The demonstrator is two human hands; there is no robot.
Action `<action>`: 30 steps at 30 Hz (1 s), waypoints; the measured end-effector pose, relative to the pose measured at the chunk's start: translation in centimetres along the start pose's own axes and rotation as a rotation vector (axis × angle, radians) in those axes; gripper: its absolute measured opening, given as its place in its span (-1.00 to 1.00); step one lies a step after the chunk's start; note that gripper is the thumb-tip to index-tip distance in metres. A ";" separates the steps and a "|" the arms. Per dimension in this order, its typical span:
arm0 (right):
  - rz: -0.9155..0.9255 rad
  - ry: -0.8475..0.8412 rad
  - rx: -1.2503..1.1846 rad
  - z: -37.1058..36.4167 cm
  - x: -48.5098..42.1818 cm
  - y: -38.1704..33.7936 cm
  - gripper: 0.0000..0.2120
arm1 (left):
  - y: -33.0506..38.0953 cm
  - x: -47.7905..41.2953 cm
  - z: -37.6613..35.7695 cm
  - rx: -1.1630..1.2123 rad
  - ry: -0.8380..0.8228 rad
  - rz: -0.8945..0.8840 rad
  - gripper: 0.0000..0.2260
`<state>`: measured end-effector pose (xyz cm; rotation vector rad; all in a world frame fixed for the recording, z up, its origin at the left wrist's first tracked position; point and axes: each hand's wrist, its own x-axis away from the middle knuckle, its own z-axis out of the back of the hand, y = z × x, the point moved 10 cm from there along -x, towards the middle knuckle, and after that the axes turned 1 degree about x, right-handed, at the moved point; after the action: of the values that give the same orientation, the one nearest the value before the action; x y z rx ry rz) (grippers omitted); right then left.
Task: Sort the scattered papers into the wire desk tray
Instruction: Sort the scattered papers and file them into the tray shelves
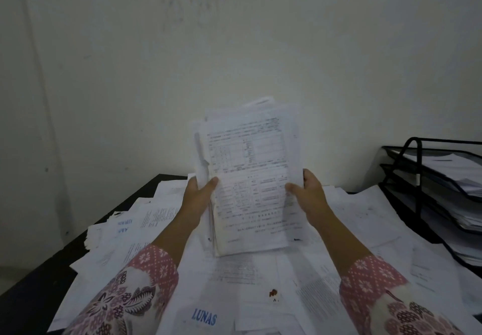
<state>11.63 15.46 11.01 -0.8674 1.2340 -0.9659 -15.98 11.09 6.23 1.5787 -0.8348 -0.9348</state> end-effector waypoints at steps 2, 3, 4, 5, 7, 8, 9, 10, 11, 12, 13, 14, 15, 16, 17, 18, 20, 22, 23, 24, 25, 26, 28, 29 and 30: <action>0.048 0.047 -0.010 1.6 -0.2 -1.3 -0.77 | 2.3 0.0 -1.2 0.014 -0.004 -0.106 -0.58; 0.065 0.065 -0.016 2.2 -0.3 -1.9 -0.79 | 3.2 0.1 -1.7 0.007 0.002 -0.151 -0.60; 0.082 0.083 -0.010 3.0 -0.3 -2.4 -0.79 | 4.2 0.4 -2.4 0.011 0.006 -0.195 -0.65; 0.093 0.094 0.008 3.2 -0.4 -2.7 -0.79 | 4.9 0.8 -2.7 0.019 0.011 -0.226 -0.71; 0.102 0.118 0.062 3.8 -0.3 -3.2 -0.76 | 5.5 1.3 -3.9 0.057 -0.017 -0.243 -0.77; 0.094 0.127 0.078 4.1 -0.3 -3.3 -0.72 | 5.6 1.5 -4.6 0.051 -0.032 -0.248 -0.78; 0.079 0.133 0.088 4.1 -0.3 -3.3 -0.69 | 5.7 1.8 -5.1 0.033 -0.043 -0.258 -0.79; 0.067 0.137 0.095 4.2 -0.2 -3.3 -0.68 | 5.7 2.2 -5.7 0.014 -0.050 -0.266 -0.81; 0.060 0.139 0.104 4.2 -0.2 -3.3 -0.68 | 5.8 2.5 -6.1 0.011 -0.054 -0.269 -0.82; 0.062 0.141 0.117 4.2 -0.2 -3.4 -0.70 | 5.8 2.7 -6.5 0.021 -0.059 -0.271 -0.83; 0.071 0.147 0.133 4.3 -0.1 -3.5 -0.72 | 5.9 2.9 -6.9 0.037 -0.065 -0.274 -0.82; 0.086 0.155 0.147 4.4 -0.1 -3.7 -0.74 | 6.1 3.0 -7.2 0.057 -0.071 -0.282 -0.82; 0.101 0.164 0.149 4.6 0.0 -3.9 -0.74 | 6.3 3.2 -7.4 0.074 -0.067 -0.291 -0.83; 0.114 0.174 0.139 4.8 0.1 -4.1 -0.73 | 6.4 3.2 -7.3 0.083 -0.055 -0.297 -0.84; 0.125 0.180 0.118 5.0 0.2 -4.2 -0.70 | 6.4 3.1 -7.2 0.077 -0.038 -0.296 -0.84; 0.133 0.176 0.099 5.1 0.4 -4.2 -0.68 | 6.2 3.1 -7.2 0.052 -0.025 -0.288 -0.83; 0.132 0.146 0.104 5.0 0.5 -4.1 -0.69 | 5.7 3.0 -7.4 -0.043 -0.025 -0.257 -0.81; 0.118 0.133 0.162 4.8 0.4 -3.9 -0.77 | 5.7 3.1 -7.9 -0.142 -0.026 -0.267 -0.84; 0.116 0.140 0.180 4.8 0.4 -4.1 -0.78 | 6.0 3.3 -8.1 -0.170 -0.024 -0.292 -0.86; 0.120 0.148 0.181 5.0 0.4 -4.4 -0.78 | 6.5 3.5 -8.3 -0.178 -0.024 -0.323 -0.88; 0.134 0.150 0.167 5.0 0.4 -4.7 -0.76 | 7.0 3.8 -8.5 -0.172 -0.024 -0.351 -0.87; 0.149 0.153 0.149 5.1 0.5 -5.1 -0.73 | 7.4 4.0 -8.6 -0.154 -0.028 -0.373 -0.85; 0.157 0.156 0.122 5.5 0.6 -5.3 -0.69 | 7.5 4.3 -8.8 -0.124 -0.044 -0.383 -0.75; 0.148 0.152 0.130 5.6 0.5 -5.3 -0.70 | 7.4 4.4 -9.0 -0.126 -0.060 -0.373 -0.71; 0.136 0.144 0.154 5.6 0.6 -5.2 -0.72 | 7.2 4.4 -9.4 -0.147 -0.076 -0.369 -0.71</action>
<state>16.61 13.18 16.38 -0.5943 1.3048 -1.0128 -5.96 9.88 13.83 1.6040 -0.5188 -1.2960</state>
